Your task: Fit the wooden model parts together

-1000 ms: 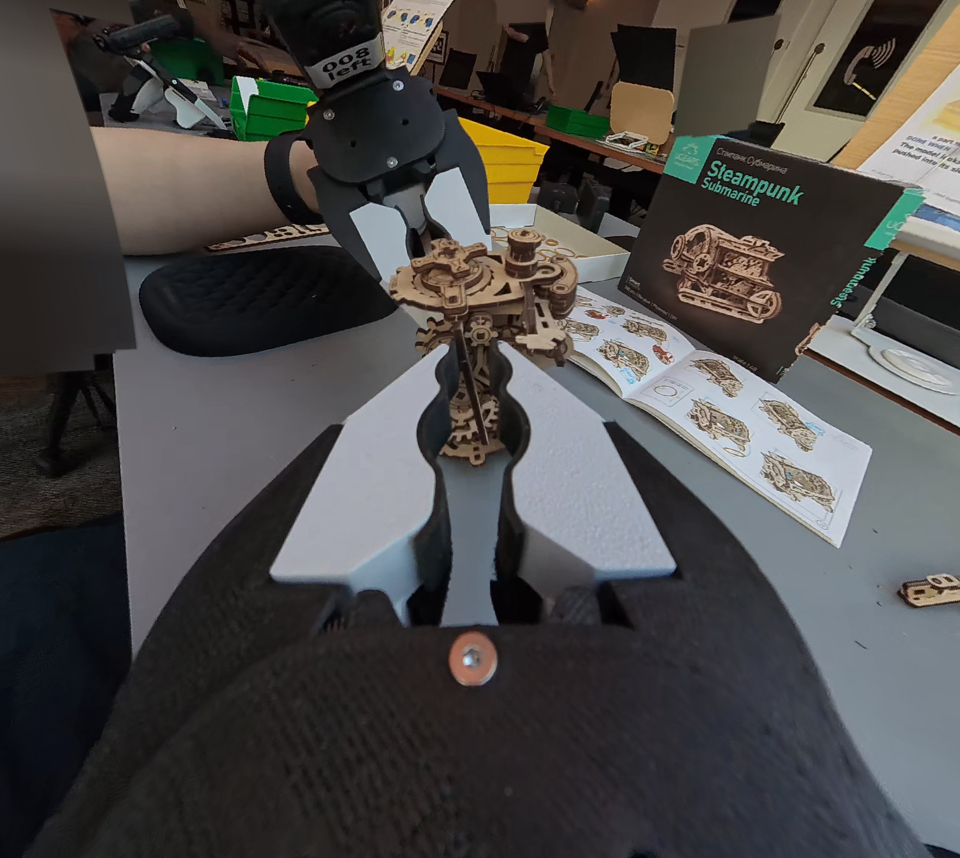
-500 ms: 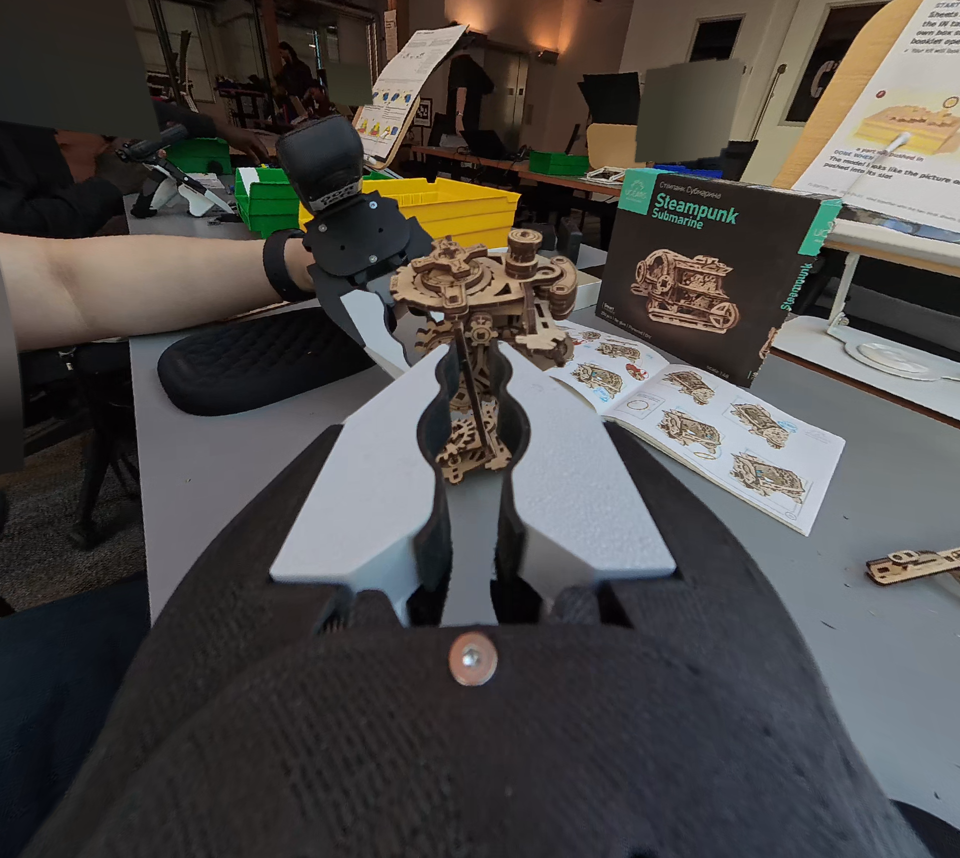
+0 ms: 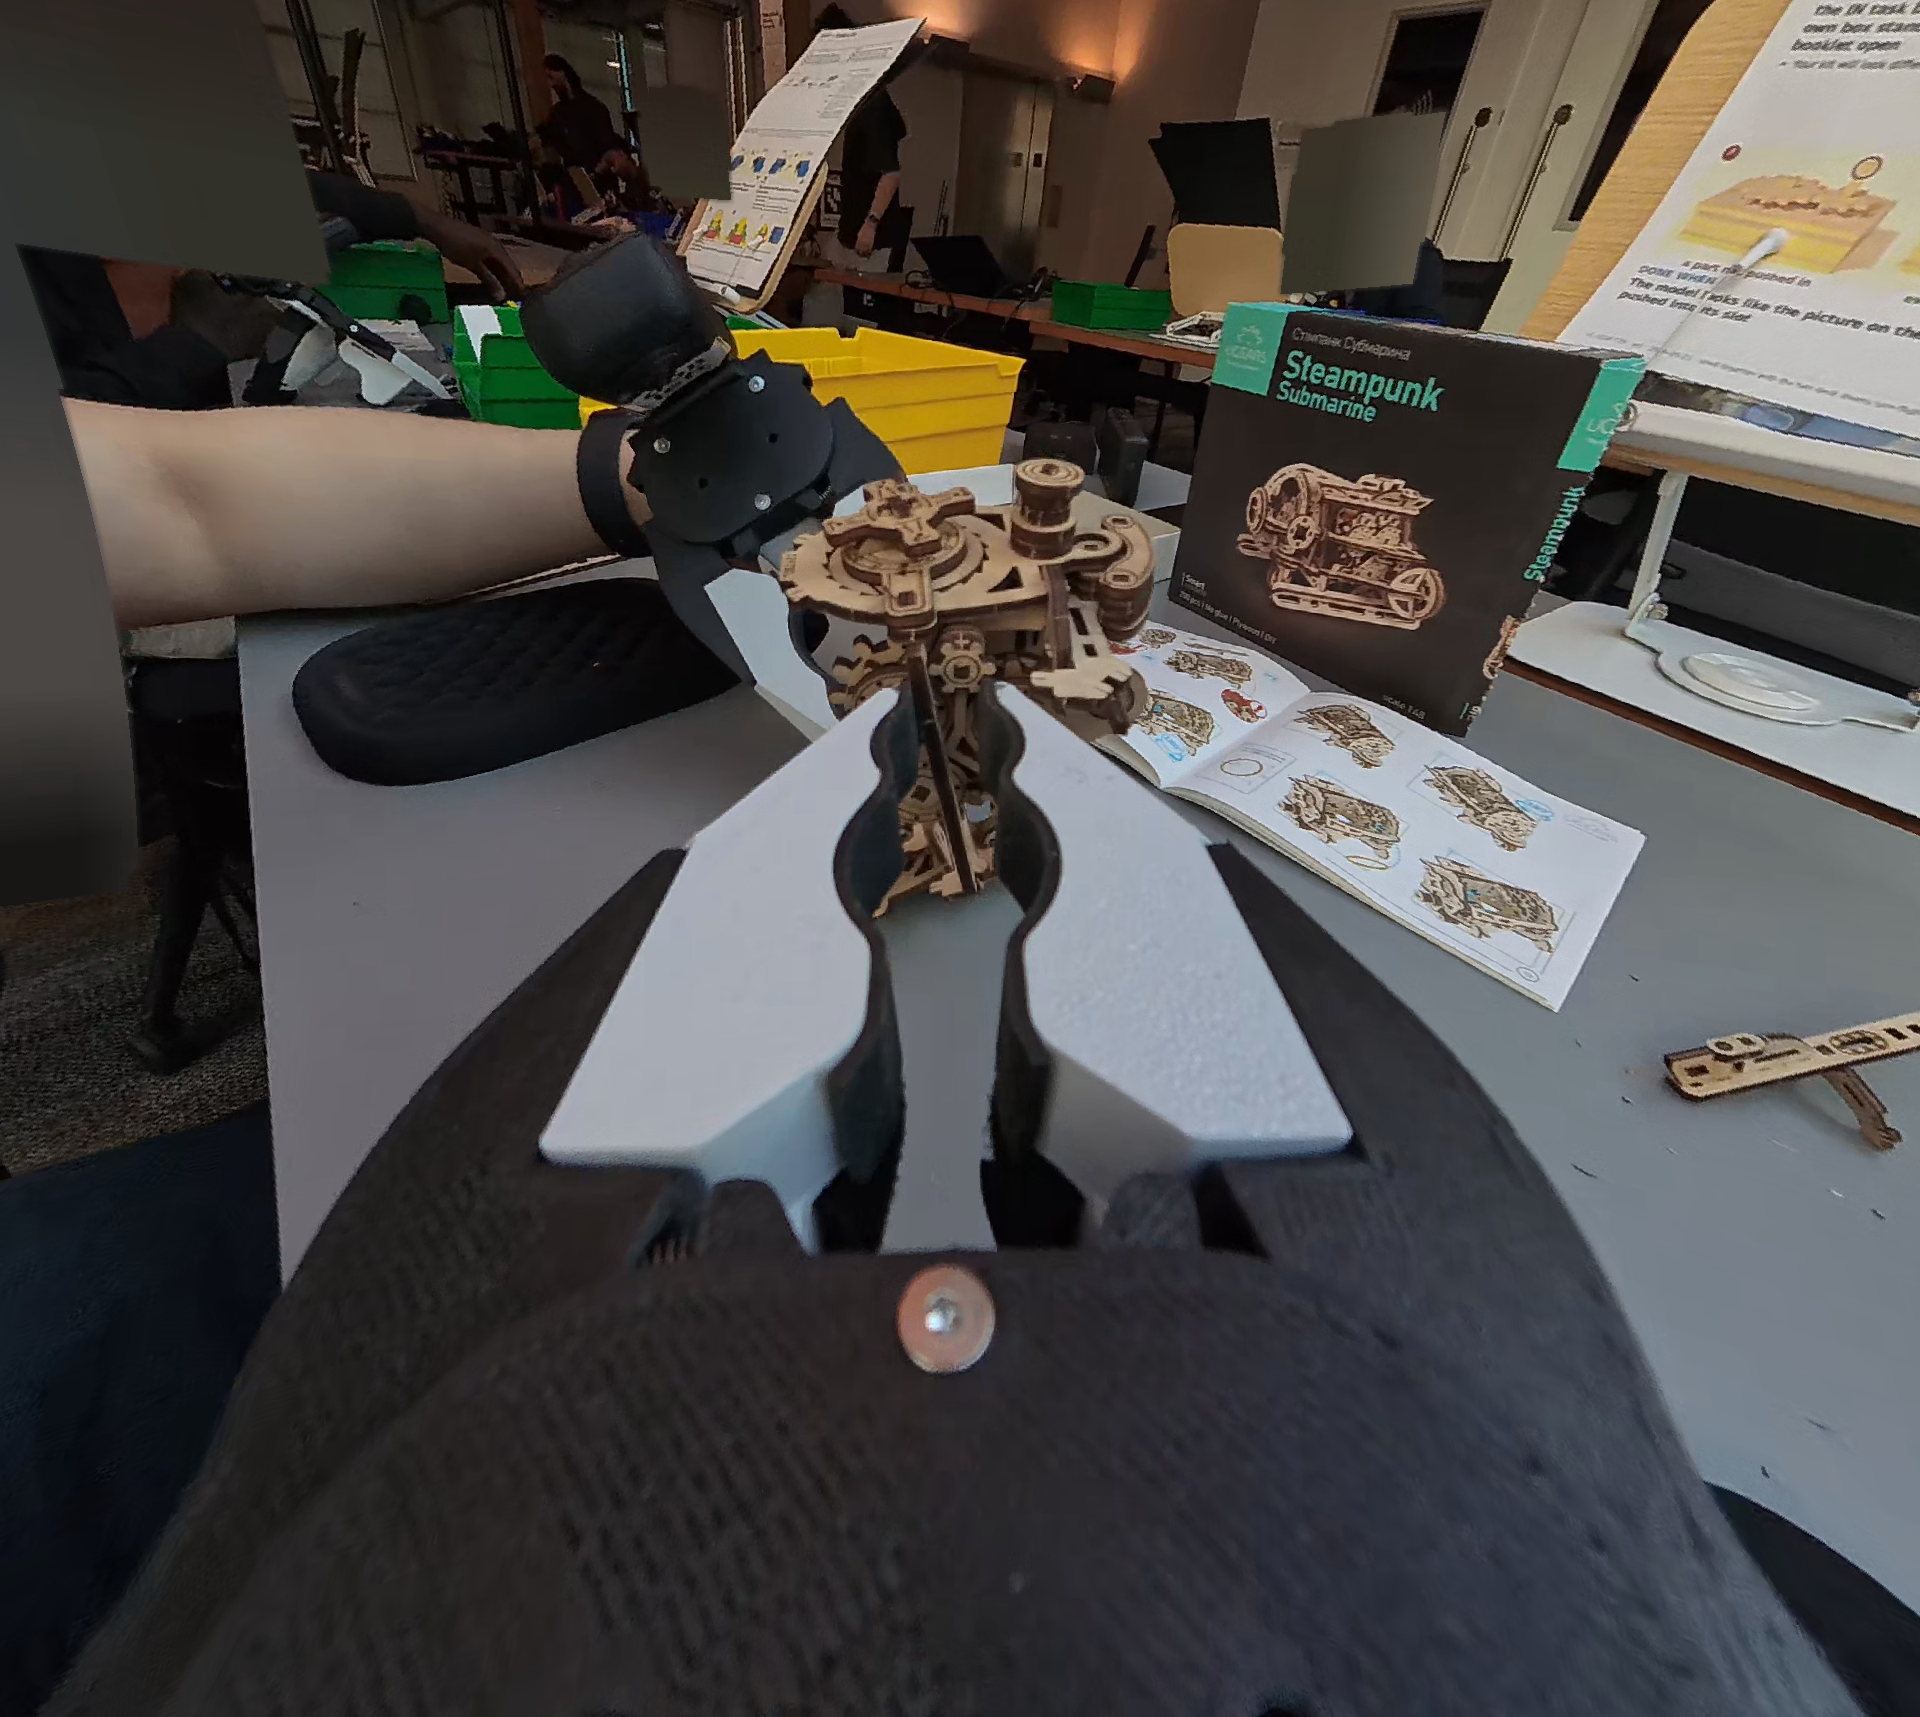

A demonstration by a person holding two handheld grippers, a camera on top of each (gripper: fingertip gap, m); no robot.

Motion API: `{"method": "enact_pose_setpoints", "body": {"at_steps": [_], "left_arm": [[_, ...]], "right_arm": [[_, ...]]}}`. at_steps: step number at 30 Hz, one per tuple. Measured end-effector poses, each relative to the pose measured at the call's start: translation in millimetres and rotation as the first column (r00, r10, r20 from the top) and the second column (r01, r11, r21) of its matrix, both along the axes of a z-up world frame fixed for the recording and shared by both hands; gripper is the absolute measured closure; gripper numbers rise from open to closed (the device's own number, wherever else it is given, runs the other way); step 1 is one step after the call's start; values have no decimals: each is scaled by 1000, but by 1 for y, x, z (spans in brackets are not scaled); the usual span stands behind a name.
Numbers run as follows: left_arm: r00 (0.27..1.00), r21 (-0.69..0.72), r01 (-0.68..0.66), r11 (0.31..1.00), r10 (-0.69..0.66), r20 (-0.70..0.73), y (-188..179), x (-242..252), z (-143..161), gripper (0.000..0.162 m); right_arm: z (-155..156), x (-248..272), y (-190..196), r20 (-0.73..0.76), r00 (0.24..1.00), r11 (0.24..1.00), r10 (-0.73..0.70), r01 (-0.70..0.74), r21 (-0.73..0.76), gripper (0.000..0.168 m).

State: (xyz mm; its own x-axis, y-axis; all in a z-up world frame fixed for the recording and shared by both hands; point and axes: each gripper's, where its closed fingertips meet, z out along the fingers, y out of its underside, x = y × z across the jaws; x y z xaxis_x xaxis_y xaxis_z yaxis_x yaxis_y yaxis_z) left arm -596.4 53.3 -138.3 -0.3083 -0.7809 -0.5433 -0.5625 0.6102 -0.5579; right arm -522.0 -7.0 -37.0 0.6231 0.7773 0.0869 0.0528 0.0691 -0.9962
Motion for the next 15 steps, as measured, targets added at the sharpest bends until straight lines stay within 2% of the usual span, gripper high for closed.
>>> {"method": "enact_pose_setpoints", "body": {"at_steps": [7,11,15], "left_arm": [[999,56,54,997,-54,-2,2,9,-4,141],[998,93,58,994,-61,34,3,12,1,130],[994,146,91,985,-98,41,0,13,0,145]], "right_arm": [[-4,3,5,10,1000,1000,10,-9,-7,159],[-6,2,8,13,1000,1000,21,-21,-14,159],[-10,-1,12,14,999,999,30,-30,-23,159]]}}
